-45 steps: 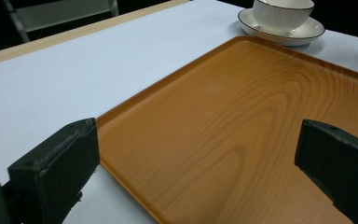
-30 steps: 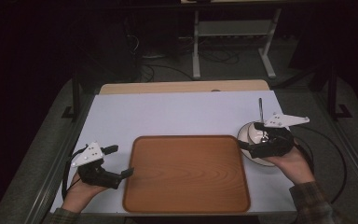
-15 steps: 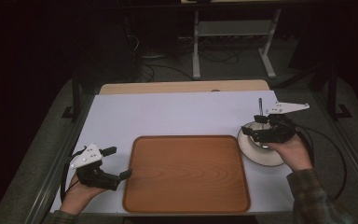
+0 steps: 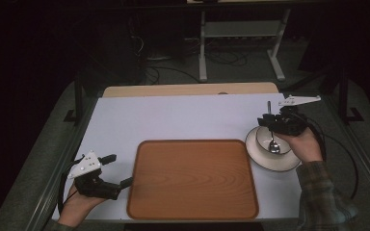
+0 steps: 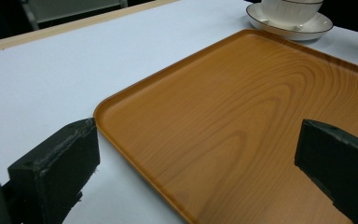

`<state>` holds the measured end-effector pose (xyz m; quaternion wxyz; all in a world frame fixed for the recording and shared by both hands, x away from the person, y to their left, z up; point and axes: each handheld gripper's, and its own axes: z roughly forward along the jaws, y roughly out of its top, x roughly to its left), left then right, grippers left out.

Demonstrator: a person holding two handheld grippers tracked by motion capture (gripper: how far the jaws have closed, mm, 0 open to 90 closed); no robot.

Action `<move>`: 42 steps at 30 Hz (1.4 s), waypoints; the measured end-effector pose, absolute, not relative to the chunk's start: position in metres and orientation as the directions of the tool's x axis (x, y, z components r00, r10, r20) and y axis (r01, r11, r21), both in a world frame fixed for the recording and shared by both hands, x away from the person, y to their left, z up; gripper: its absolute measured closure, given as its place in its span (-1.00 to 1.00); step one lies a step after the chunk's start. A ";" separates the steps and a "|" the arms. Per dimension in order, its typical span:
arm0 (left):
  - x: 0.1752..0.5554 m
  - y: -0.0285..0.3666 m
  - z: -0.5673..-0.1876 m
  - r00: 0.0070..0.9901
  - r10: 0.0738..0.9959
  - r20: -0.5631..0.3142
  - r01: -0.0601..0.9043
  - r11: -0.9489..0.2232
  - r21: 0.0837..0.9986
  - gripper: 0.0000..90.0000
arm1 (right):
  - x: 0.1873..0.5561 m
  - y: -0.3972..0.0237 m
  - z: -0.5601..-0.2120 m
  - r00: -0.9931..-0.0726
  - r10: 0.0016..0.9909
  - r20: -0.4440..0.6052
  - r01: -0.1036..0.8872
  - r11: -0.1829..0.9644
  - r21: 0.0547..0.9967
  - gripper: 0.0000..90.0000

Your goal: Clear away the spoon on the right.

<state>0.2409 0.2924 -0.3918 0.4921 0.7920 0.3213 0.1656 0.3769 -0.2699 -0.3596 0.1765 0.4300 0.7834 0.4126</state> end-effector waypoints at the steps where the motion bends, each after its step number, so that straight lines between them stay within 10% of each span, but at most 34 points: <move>1: 0.241 0.292 -0.392 0.739 0.672 -0.054 0.346 -0.309 0.886 -1.00 | 0.377 -0.270 -0.360 -0.568 0.819 0.078 0.528 0.290 0.798 0.53; 7: 0.240 0.294 -0.392 0.736 0.675 -0.054 0.348 -0.308 0.885 -1.00 | 0.391 -0.275 -0.372 -0.521 0.852 0.046 0.561 0.301 0.771 0.98; 42: 0.240 0.296 -0.393 0.733 0.678 -0.060 0.354 -0.304 0.884 -1.00 | 0.402 -0.302 -0.388 -0.362 0.932 0.032 0.626 0.218 0.749 0.99</move>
